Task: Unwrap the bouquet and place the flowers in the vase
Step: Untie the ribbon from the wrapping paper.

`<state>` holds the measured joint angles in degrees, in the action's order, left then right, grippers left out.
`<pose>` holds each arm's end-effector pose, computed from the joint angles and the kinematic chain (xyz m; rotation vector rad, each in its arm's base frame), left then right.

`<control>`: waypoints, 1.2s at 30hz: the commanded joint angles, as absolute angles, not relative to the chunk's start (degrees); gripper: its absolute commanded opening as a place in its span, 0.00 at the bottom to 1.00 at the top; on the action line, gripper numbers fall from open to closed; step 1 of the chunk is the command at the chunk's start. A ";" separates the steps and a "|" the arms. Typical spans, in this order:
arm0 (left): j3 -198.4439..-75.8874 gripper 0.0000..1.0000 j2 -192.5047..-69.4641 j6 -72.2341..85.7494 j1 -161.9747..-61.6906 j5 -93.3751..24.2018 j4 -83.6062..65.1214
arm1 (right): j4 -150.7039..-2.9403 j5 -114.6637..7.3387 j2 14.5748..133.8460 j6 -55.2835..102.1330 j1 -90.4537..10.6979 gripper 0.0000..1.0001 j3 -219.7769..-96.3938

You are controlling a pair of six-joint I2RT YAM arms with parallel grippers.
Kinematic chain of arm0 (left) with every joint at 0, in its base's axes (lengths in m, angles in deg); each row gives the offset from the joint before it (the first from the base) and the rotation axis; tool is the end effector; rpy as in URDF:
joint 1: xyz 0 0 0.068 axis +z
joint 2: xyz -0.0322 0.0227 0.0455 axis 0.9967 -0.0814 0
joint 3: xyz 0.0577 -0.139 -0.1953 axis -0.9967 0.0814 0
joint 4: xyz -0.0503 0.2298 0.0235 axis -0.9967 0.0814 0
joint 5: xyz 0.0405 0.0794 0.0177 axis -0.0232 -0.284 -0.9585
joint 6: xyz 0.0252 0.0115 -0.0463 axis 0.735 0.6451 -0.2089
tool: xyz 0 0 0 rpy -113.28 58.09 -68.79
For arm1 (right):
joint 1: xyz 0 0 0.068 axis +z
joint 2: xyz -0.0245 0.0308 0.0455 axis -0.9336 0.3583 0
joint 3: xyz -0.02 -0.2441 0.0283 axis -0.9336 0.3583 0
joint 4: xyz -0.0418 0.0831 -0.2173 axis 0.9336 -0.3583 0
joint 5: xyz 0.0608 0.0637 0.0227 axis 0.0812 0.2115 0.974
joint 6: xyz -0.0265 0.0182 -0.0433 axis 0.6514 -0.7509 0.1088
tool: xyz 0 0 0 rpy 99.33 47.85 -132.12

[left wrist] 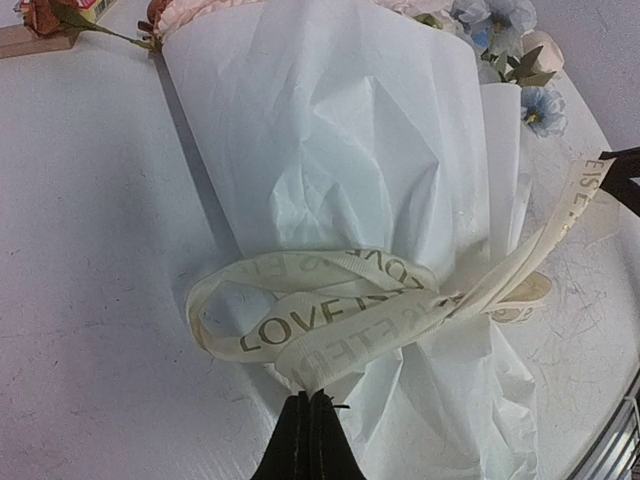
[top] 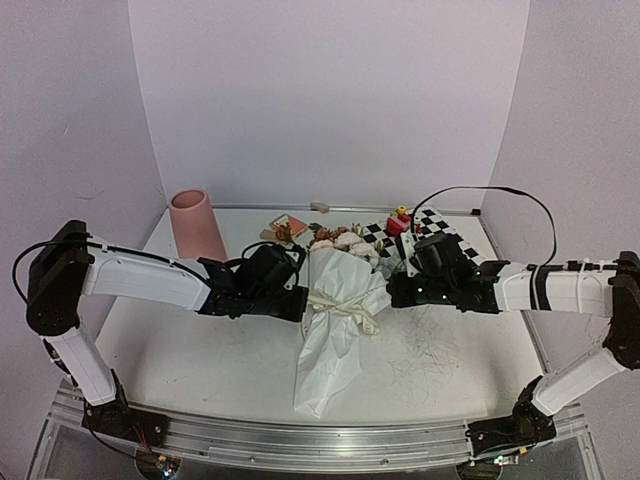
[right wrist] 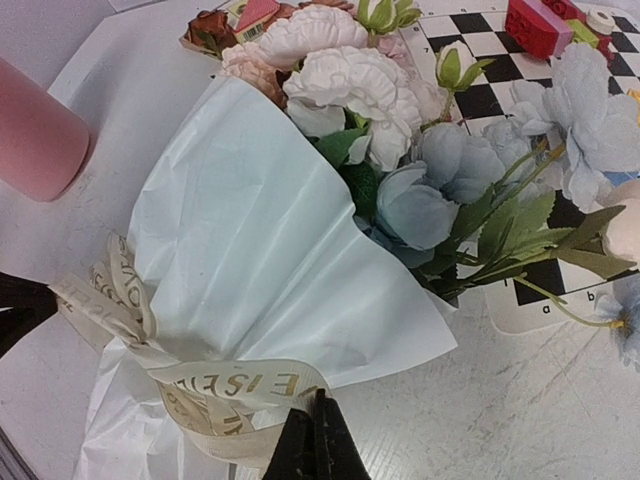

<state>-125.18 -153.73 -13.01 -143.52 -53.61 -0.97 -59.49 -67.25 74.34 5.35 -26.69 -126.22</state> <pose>0.1852 -0.2858 0.1851 0.4622 2.3477 -0.5525 0.2212 0.1964 0.2239 -0.2308 1.9777 0.6749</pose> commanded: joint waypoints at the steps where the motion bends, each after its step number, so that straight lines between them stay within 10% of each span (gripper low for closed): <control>1: -125.06 0.00 -149.44 -13.27 -143.55 -56.28 0.67 | -62.46 -72.77 71.91 3.18 -26.68 0.00 -125.79; 36: -128.79 0.00 -145.59 -17.79 -143.99 -64.54 9.70 | -74.82 -97.02 66.12 -7.51 -26.73 0.00 -125.19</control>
<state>-124.34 -149.96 -17.77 -143.80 -62.65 7.52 -72.17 -93.77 66.34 -6.59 -26.48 -125.56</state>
